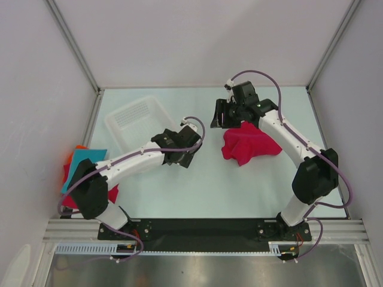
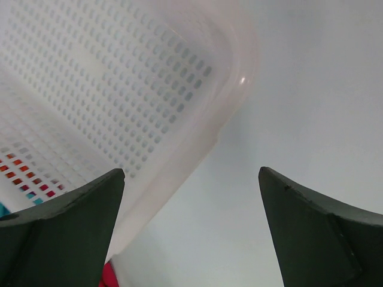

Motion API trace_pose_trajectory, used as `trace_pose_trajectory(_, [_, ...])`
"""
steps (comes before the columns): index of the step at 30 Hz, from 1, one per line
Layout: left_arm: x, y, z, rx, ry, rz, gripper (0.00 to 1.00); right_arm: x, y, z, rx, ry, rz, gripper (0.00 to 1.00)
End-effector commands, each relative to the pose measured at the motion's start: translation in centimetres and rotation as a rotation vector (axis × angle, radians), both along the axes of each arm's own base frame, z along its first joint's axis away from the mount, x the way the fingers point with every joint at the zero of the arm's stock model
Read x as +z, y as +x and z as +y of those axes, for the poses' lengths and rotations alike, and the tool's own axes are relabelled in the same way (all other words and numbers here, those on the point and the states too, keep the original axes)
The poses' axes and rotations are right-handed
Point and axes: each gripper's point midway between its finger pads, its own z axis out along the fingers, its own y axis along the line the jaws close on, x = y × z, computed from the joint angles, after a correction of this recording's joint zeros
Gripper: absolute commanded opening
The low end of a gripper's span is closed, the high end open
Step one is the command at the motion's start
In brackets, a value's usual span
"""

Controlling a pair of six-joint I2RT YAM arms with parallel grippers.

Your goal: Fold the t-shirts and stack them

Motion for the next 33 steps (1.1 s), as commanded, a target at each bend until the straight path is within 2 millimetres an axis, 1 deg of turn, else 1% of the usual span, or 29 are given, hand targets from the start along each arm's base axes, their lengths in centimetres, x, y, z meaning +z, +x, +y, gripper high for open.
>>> trace_pose_trajectory(1, [4.8, 1.9, 0.5, 0.056, -0.004, -0.287, 1.00, 2.4, 0.0, 0.3, -0.004, 0.034, -0.072, 0.60])
trace_pose_trajectory(2, [5.8, 2.0, 0.8, 0.064, -0.002, -0.330, 1.00, 2.3, -0.1, 0.3, -0.003, 0.034, -0.071, 0.60])
trace_pose_trajectory(3, [6.3, 2.0, 0.3, 0.042, -0.006, -0.356, 1.00, 2.3, -0.2, 0.2, -0.004, 0.032, -0.070, 0.60])
trace_pose_trajectory(4, [6.5, 1.9, 0.4, 0.036, -0.001, -0.375, 1.00, 2.2, -0.2, 0.2, -0.003, 0.034, -0.071, 0.60])
trace_pose_trajectory(5, [7.2, 1.7, 0.4, 0.029, -0.014, -0.400, 1.00, 1.9, -0.3, 0.1, -0.006, 0.029, -0.066, 0.60])
trace_pose_trajectory(6, [7.8, 1.6, -0.2, -0.003, -0.031, -0.418, 1.00, 1.8, -0.4, 0.1, -0.006, 0.029, -0.064, 0.60])
trace_pose_trajectory(7, [7.8, 1.4, -0.4, -0.018, -0.039, -0.424, 0.99, 1.6, -0.5, 0.1, -0.004, 0.026, -0.059, 0.60])
trace_pose_trajectory(8, [8.6, 1.3, -0.8, -0.029, -0.075, -0.446, 0.99, 1.3, -0.6, 0.1, -0.005, 0.025, -0.054, 0.60])
trace_pose_trajectory(9, [8.6, 0.9, -1.6, -0.075, -0.102, -0.431, 1.00, 1.3, -0.6, 0.1, -0.004, 0.025, -0.052, 0.59])
trace_pose_trajectory(11, [8.6, 0.5, -2.5, -0.114, -0.148, -0.421, 1.00, 1.2, -0.8, 0.1, -0.005, 0.025, -0.051, 0.59])
trace_pose_trajectory(15, [7.5, -0.9, -4.3, -0.180, -0.201, -0.371, 1.00, 1.0, -1.0, -0.2, -0.006, 0.018, -0.049, 0.59])
trace_pose_trajectory(16, [6.9, -1.3, -4.8, -0.199, -0.209, -0.354, 1.00, 1.0, -1.0, -0.2, -0.006, 0.017, -0.052, 0.59])
trace_pose_trajectory(18, [6.6, -2.1, -6.1, -0.224, -0.247, -0.341, 1.00, 0.7, -1.2, -0.5, -0.010, 0.007, -0.047, 0.59])
trace_pose_trajectory(19, [6.1, -2.6, -6.7, -0.246, -0.266, -0.316, 1.00, 0.6, -1.2, -0.6, -0.013, 0.005, -0.046, 0.59])
trace_pose_trajectory(21, [5.9, -3.4, -8.1, -0.266, -0.323, -0.302, 1.00, 0.5, -1.2, -0.7, -0.015, 0.006, -0.044, 0.59])
trace_pose_trajectory(23, [5.2, -4.2, -9.3, -0.288, -0.368, -0.275, 1.00, 0.2, -1.3, -0.9, -0.017, 0.000, -0.037, 0.59])
trace_pose_trajectory(24, [4.9, -4.3, -9.6, -0.291, -0.373, -0.268, 0.99, 0.3, -1.4, -0.9, -0.018, 0.002, -0.039, 0.59])
trace_pose_trajectory(25, [4.1, -4.3, -9.7, -0.290, -0.368, -0.258, 1.00, 0.3, -1.4, -0.9, -0.018, 0.002, -0.039, 0.59])
trace_pose_trajectory(28, [2.2, -4.0, -9.3, -0.275, -0.314, -0.246, 1.00, 0.3, -1.6, -1.1, -0.021, -0.003, -0.042, 0.59])
trace_pose_trajectory(30, [1.7, -3.5, -9.0, -0.264, -0.268, -0.254, 1.00, 0.3, -1.7, -1.4, -0.023, -0.006, -0.043, 0.59])
trace_pose_trajectory(31, [0.9, -3.5, -8.8, -0.255, -0.234, -0.237, 1.00, 0.4, -1.8, -1.5, -0.026, -0.006, -0.046, 0.59])
trace_pose_trajectory(33, [0.8, -3.4, -9.0, -0.241, -0.241, -0.235, 1.00, 0.2, -1.9, -1.8, -0.029, -0.010, -0.041, 0.59])
